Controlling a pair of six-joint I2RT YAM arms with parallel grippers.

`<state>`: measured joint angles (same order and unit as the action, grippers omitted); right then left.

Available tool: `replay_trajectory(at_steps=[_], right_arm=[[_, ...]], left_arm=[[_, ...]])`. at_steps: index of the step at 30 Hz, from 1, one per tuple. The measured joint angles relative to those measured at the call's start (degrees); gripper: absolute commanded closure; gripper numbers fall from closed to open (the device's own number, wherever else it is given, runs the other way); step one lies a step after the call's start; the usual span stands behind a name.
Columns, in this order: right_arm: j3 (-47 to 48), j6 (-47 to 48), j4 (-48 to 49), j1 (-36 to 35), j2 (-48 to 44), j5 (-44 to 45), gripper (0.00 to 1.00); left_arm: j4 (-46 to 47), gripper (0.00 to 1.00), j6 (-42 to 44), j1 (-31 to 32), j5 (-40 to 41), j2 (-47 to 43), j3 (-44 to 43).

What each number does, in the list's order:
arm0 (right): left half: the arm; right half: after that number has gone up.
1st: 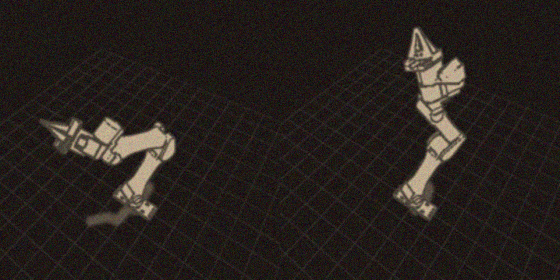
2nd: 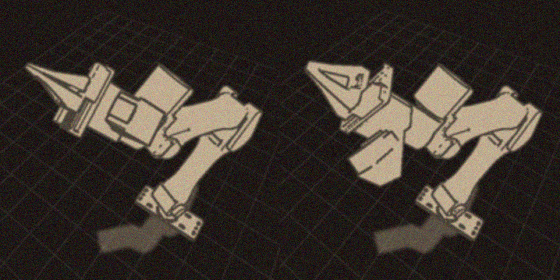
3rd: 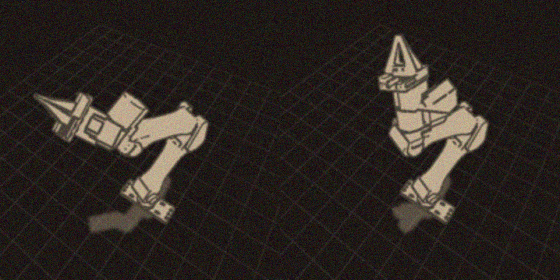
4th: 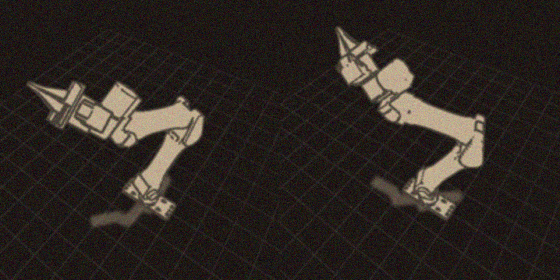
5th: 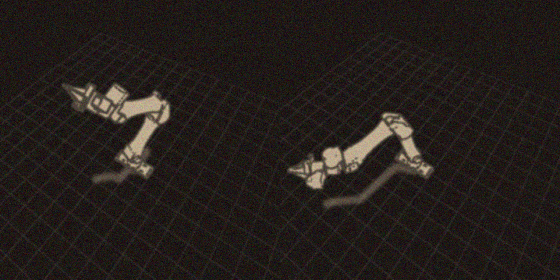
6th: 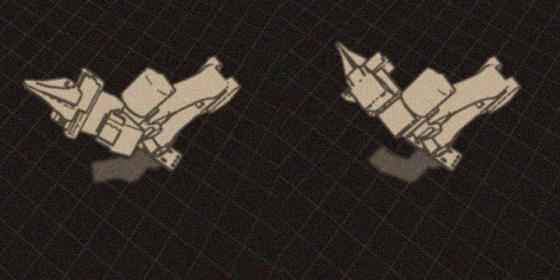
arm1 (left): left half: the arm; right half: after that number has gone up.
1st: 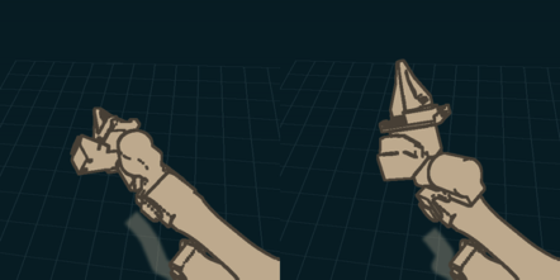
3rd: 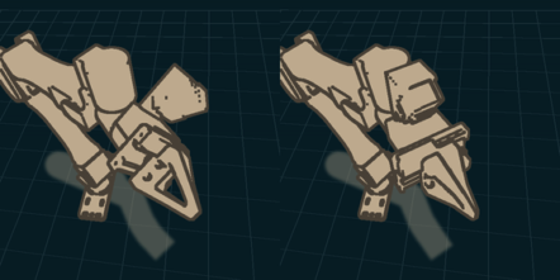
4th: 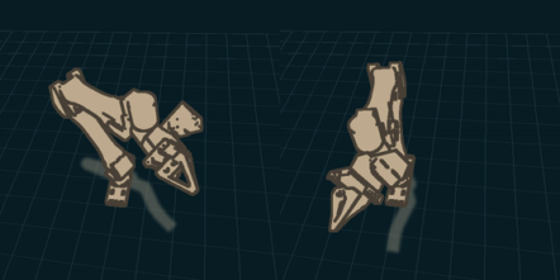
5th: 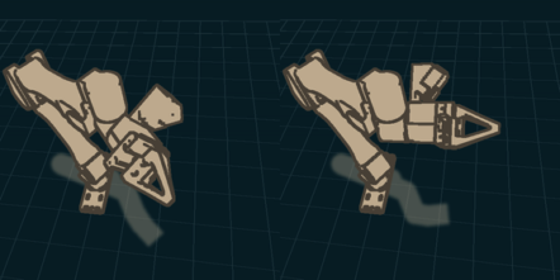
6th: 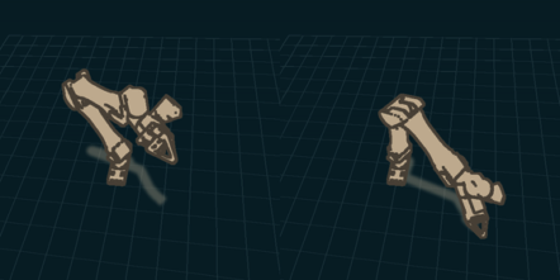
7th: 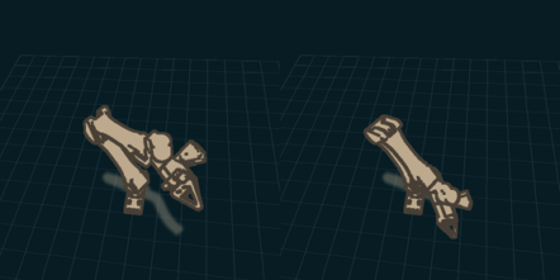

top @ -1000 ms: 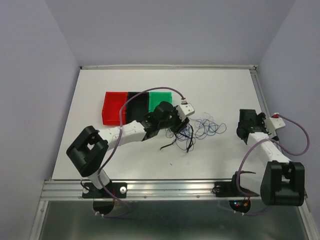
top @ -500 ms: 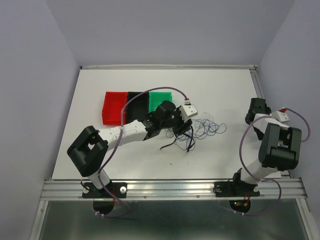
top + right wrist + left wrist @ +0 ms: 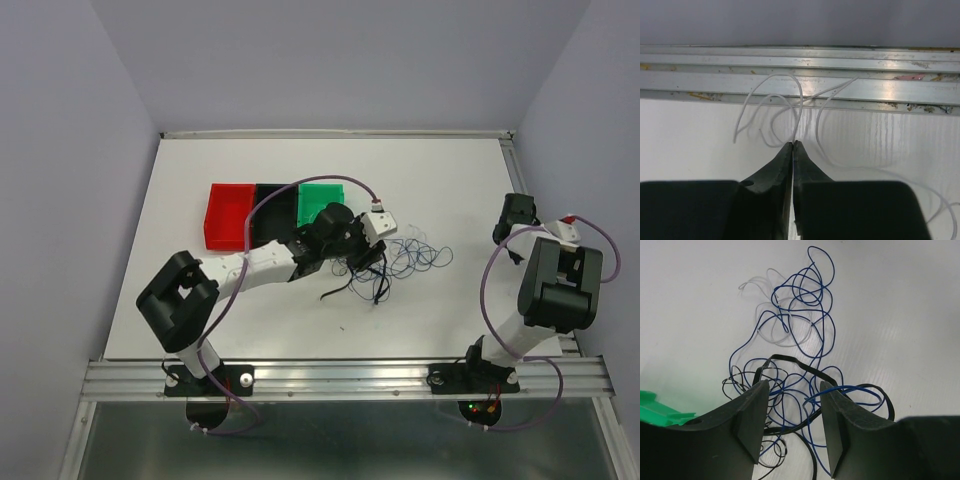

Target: Untangle the cables

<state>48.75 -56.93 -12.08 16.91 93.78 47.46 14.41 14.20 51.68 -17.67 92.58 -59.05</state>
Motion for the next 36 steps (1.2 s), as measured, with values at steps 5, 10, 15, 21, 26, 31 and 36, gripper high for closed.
replay_trajectory(at_steps=[5,10,15,21,26,31,36], right_arm=[[-1.60,-0.44,0.57,0.00,-0.83,-0.37,1.00],[-4.72,2.80,1.33,-1.66,-9.49,-1.40,0.99],[-7.15,10.08,5.79,-3.50,-22.75,-9.40,0.99],[-7.67,18.12,9.35,-4.00,-32.30,-26.18,0.99],[-5.53,21.42,9.51,-4.63,-38.47,-38.16,0.99],[0.92,21.73,9.29,-5.44,-41.27,-51.21,0.99],[7.61,19.67,10.03,-7.28,-41.22,-61.00,0.99]], left_arm=[[-0.11,0.44,0.31,0.15,0.20,1.11,-0.07],[-0.09,0.44,0.50,0.15,0.79,1.11,-0.09],[-0.22,0.44,0.55,0.33,1.88,-0.70,-0.02],[1.73,0.39,-0.66,-0.50,4.85,-9.75,2.14],[4.52,0.37,-4.22,-6.03,6.47,-16.63,3.26],[8.20,0.31,-8.66,-17.27,5.64,-21.66,6.40],[8.92,0.30,-10.62,-21.22,5.46,-26.69,8.96]])
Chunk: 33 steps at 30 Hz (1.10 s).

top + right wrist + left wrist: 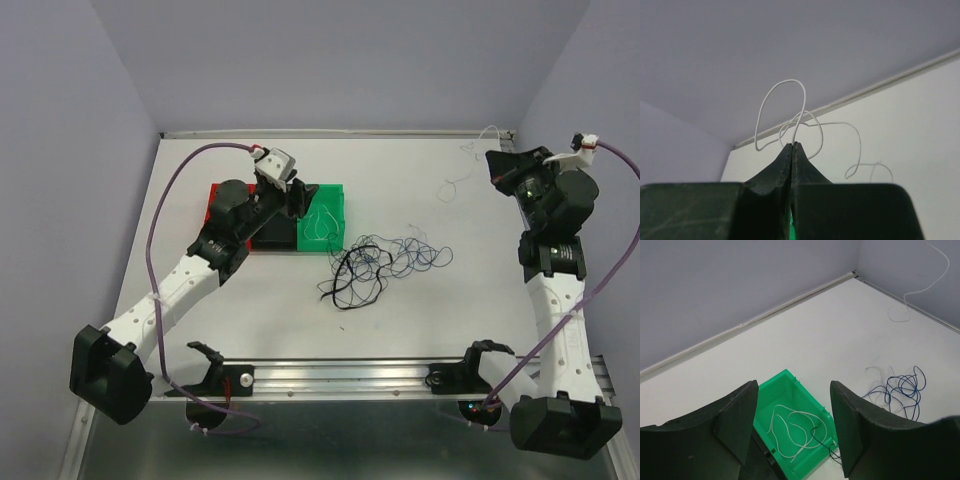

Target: Untangle the cables

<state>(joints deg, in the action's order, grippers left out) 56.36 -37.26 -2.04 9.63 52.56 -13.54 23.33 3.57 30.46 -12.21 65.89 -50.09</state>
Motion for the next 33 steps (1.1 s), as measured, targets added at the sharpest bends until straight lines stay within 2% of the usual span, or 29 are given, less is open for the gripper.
replay_trajectory(at_steps=[5,11,18,22,27,33], right_arm=[[7.06,-3.65,3.63,-3.41,3.85,-8.61,0.99],[14.73,-4.81,4.79,-14.62,11.65,-11.23,0.99],[22.23,-3.30,5.14,-29.68,21.44,-8.81,0.99],[27.76,-1.66,5.46,-36.57,28.59,-6.12,0.99],[31.45,0.50,5.46,-41.99,35.39,-2.21,0.99],[31.87,1.99,5.40,-43.85,39.78,0.37,0.99]], left_arm=[[1.36,0.30,-1.31,-1.36,-1.22,-1.51,0.00],[1.03,0.29,-3.21,-6.34,-2.95,-1.05,0.00],[0.87,0.30,-7.19,-13.64,-4.98,-0.07,-0.24],[0.83,0.30,-10.36,-17.64,-2.60,0.15,-0.31],[0.90,0.30,-13.88,-22.25,0.02,0.07,-0.31],[1.68,0.30,-15.65,-23.08,0.63,-1.31,-0.31]])
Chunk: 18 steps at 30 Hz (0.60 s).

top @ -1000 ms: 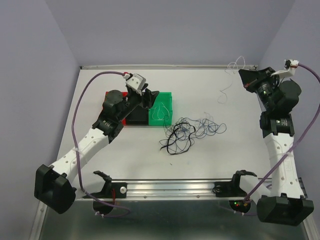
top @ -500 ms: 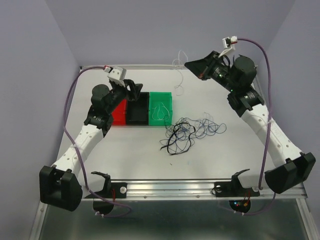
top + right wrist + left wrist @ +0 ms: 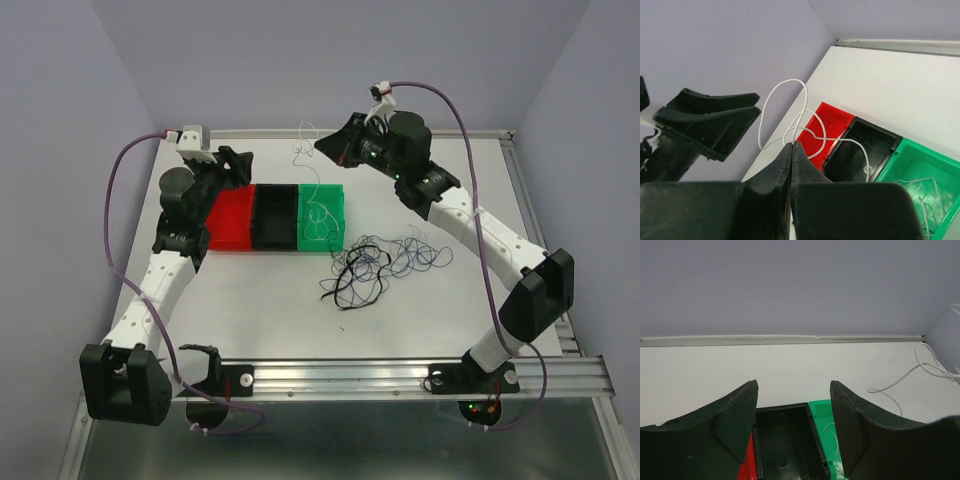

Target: Untangle the cables

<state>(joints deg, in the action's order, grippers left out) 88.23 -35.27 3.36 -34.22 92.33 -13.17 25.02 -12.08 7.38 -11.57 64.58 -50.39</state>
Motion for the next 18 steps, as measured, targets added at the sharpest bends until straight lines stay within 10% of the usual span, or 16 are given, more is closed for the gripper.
replay_trajectory(at_steps=[18], right_arm=[[-13.31,2.67,6.67,0.02,-2.71,5.07,0.99]], left_arm=[[2.51,0.30,-0.94,0.00,-2.86,1.27,0.13]])
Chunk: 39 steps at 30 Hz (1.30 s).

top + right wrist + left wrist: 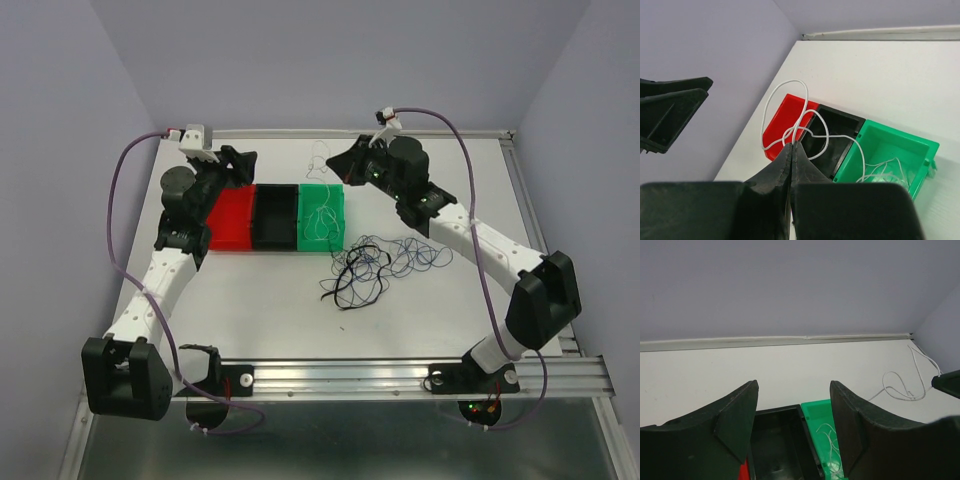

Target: Untangle the cables

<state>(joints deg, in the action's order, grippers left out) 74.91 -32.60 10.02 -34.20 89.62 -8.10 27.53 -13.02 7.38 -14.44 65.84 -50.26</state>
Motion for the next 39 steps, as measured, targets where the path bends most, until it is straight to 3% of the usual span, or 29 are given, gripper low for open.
replay_trajectory(at_steps=[9,15,22,26,29,33,39], right_arm=[[-4.04,0.33,3.23,0.00,0.90,-0.74,0.99],[-3.96,2.27,1.88,-0.02,8.94,0.44,0.99],[3.52,6.86,-11.78,-0.48,23.96,4.94,0.99],[6.62,8.26,-16.09,-1.44,25.62,7.54,0.98],[8.11,8.83,-17.29,-1.92,25.62,8.59,0.90],[8.83,9.27,-17.57,-2.40,25.62,10.32,0.67],[8.48,9.46,-18.69,-4.39,23.61,15.06,0.53]], left_arm=[[1.42,0.30,0.00,0.02,-2.27,0.11,0.44],[2.71,0.31,-0.13,0.04,-4.37,1.64,1.01],[2.97,0.31,0.02,1.42,-4.87,2.19,1.07],[3.08,0.31,0.48,3.26,-4.81,2.19,1.16],[3.10,0.30,0.79,3.96,-4.63,2.19,1.16],[3.08,0.30,1.33,4.33,-4.35,2.19,1.16],[3.06,0.30,2.58,5.40,-3.39,2.21,1.16]])
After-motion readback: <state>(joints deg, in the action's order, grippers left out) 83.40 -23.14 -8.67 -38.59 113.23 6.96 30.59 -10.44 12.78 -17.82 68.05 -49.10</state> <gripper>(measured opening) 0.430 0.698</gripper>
